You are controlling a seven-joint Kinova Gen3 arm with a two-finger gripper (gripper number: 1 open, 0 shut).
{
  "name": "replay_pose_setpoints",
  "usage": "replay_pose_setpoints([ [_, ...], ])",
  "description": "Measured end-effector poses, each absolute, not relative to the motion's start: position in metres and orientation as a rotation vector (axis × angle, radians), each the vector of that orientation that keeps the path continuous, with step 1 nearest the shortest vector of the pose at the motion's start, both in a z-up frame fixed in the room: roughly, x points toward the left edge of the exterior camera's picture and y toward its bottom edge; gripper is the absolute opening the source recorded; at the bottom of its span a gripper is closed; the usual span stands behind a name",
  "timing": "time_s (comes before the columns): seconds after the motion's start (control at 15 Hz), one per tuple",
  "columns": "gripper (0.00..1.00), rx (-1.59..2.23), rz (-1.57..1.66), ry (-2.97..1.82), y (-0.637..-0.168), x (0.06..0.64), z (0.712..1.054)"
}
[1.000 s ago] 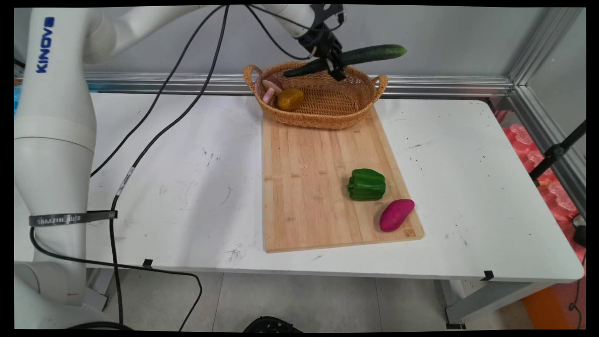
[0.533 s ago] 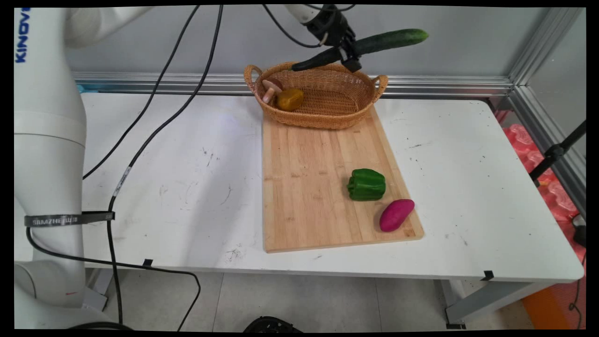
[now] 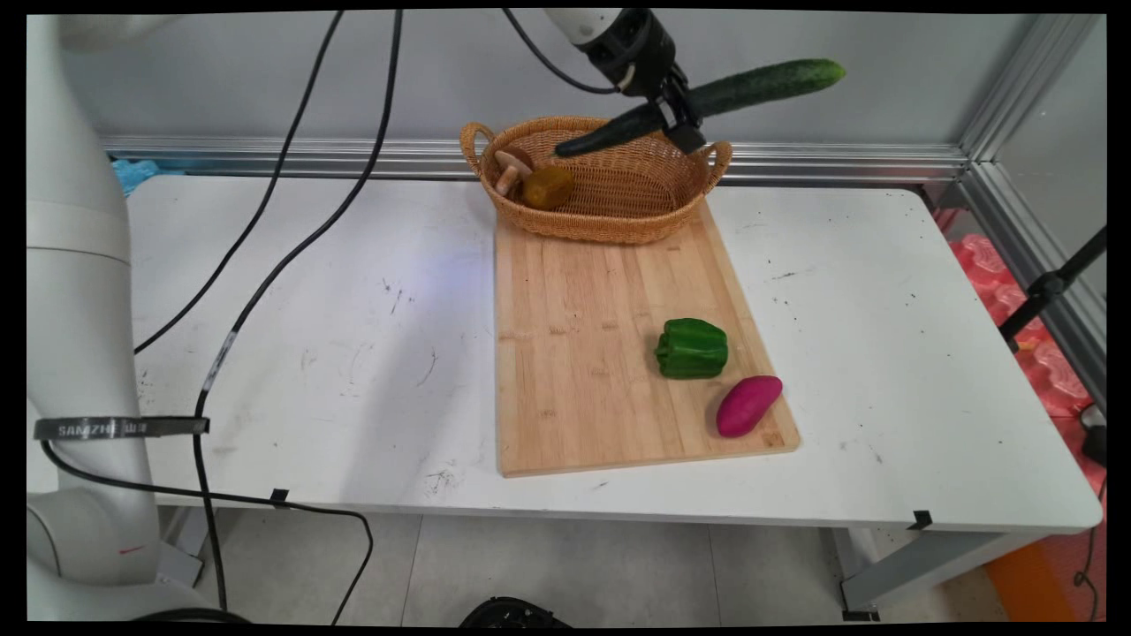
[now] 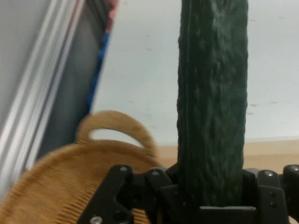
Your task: Place the picked object on the cutting board
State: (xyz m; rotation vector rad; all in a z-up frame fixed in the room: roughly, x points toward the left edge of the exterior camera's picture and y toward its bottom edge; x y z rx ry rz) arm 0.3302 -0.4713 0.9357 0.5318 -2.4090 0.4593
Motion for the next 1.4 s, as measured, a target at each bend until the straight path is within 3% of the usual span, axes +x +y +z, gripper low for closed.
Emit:
replay_pose_setpoints([
  [0.6,0.00,0.581,0.339,-2.472,-0.388,0.329,0.910],
  [1.4,0.00,0.616,0.321,-2.507,-0.369,0.334,0.837],
])
